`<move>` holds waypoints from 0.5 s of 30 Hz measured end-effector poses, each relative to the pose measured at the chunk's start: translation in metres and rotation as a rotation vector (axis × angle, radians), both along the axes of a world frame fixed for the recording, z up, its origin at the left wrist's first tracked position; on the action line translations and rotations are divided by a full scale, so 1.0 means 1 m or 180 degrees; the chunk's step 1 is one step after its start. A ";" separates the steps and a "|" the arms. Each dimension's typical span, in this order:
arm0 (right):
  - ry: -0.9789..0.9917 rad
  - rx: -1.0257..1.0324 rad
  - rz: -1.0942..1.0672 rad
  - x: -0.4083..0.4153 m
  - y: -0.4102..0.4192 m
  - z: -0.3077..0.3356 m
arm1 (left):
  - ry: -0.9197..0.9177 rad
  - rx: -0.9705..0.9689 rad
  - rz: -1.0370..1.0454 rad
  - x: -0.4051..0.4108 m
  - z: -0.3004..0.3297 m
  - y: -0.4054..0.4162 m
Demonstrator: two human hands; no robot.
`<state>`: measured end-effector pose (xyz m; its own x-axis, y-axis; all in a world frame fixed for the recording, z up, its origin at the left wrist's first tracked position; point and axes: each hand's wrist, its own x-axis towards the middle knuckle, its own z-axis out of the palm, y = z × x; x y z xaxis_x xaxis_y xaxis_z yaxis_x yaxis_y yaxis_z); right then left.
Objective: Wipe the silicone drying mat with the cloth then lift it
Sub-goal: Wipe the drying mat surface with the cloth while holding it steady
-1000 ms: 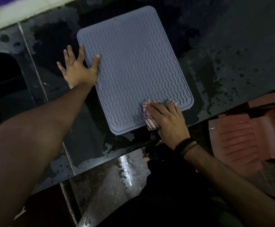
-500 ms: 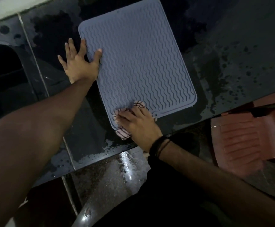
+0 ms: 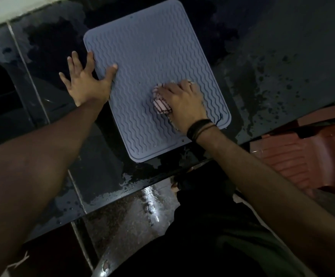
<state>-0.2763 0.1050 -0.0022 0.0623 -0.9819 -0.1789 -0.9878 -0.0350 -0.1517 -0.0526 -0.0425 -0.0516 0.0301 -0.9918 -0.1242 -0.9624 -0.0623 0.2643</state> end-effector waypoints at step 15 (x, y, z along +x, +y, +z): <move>-0.0003 -0.0163 -0.0260 -0.040 0.062 0.021 | 0.0049 -0.0039 0.0038 0.001 -0.007 -0.002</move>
